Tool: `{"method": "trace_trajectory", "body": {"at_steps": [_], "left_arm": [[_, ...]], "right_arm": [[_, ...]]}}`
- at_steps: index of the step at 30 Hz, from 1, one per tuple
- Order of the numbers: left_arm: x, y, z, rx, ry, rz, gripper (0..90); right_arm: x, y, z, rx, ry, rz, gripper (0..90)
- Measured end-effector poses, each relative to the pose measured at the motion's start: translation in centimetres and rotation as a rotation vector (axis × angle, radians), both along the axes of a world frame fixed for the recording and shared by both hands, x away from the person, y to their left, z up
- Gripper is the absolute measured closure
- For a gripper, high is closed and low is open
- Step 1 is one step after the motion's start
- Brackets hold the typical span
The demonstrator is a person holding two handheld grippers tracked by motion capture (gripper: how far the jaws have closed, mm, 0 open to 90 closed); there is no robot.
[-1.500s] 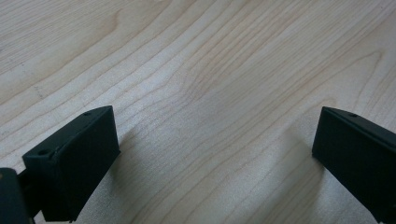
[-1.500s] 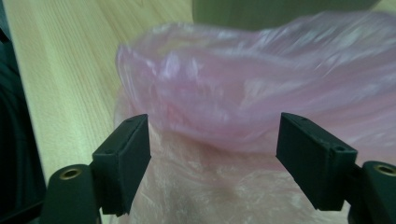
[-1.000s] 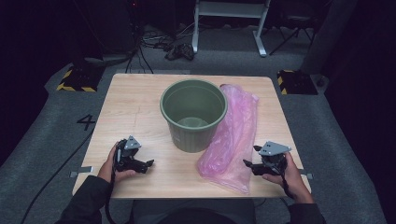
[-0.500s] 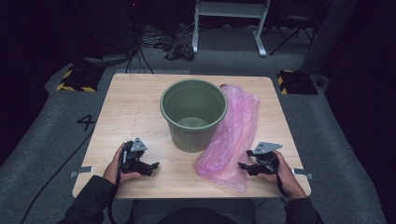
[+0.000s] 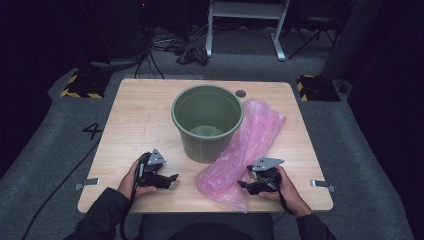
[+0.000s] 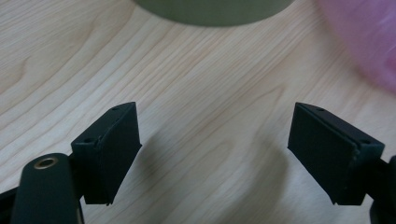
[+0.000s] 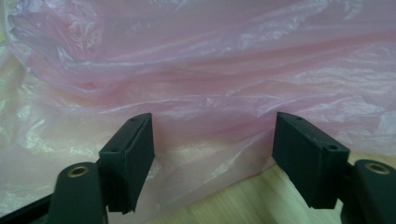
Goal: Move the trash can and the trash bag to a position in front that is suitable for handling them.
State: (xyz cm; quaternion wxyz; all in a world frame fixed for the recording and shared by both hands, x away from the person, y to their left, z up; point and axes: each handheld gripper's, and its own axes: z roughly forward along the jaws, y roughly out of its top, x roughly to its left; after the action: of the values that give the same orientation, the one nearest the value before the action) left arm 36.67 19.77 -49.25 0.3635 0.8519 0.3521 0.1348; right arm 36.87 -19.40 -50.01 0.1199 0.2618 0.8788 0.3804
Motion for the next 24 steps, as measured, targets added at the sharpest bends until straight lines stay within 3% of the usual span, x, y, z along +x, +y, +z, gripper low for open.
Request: {"method": "trace_trajectory", "body": {"at_steps": [3,9,12,14,17,18,21,22,24], "left_arm": [[-0.5,-1.0,0.7,-0.047,-0.002,-0.028,17.5],[-1.3,-2.9,1.5,-0.076,-0.009,-0.091,17.9],[-1.7,-4.3,1.9,-0.111,-0.006,-0.129,18.1],[-2.1,-5.8,2.2,-0.135,0.009,-0.184,18.0],[-2.3,-6.9,2.0,-0.117,0.014,-0.205,17.7],[-2.3,-7.7,1.7,-0.081,0.014,-0.217,17.5],[-2.1,-8.3,1.2,-0.06,0.019,-0.22,18.4],[-1.8,-8.7,0.9,-0.036,0.022,-0.208,23.8],[-1.6,-8.7,0.7,-0.032,0.025,-0.205,29.7]], "right_arm": [[-0.2,0.7,0.0,0.001,0.0,-0.012,27.7],[-0.3,1.2,-0.1,0.006,-0.005,-0.017,26.9],[-0.3,1.4,-0.2,0.011,-0.008,-0.022,26.3],[-0.3,1.4,-0.2,0.012,-0.009,-0.023,25.9],[-0.3,1.4,-0.2,0.014,-0.009,-0.025,25.8],[-0.3,1.4,-0.2,0.015,-0.009,-0.026,25.7],[-0.3,1.5,-0.2,0.015,-0.009,-0.029,25.5],[-0.3,1.5,-0.2,0.015,-0.01,-0.031,25.4],[-0.3,1.5,-0.3,0.016,-0.011,-0.03,25.4]]}}
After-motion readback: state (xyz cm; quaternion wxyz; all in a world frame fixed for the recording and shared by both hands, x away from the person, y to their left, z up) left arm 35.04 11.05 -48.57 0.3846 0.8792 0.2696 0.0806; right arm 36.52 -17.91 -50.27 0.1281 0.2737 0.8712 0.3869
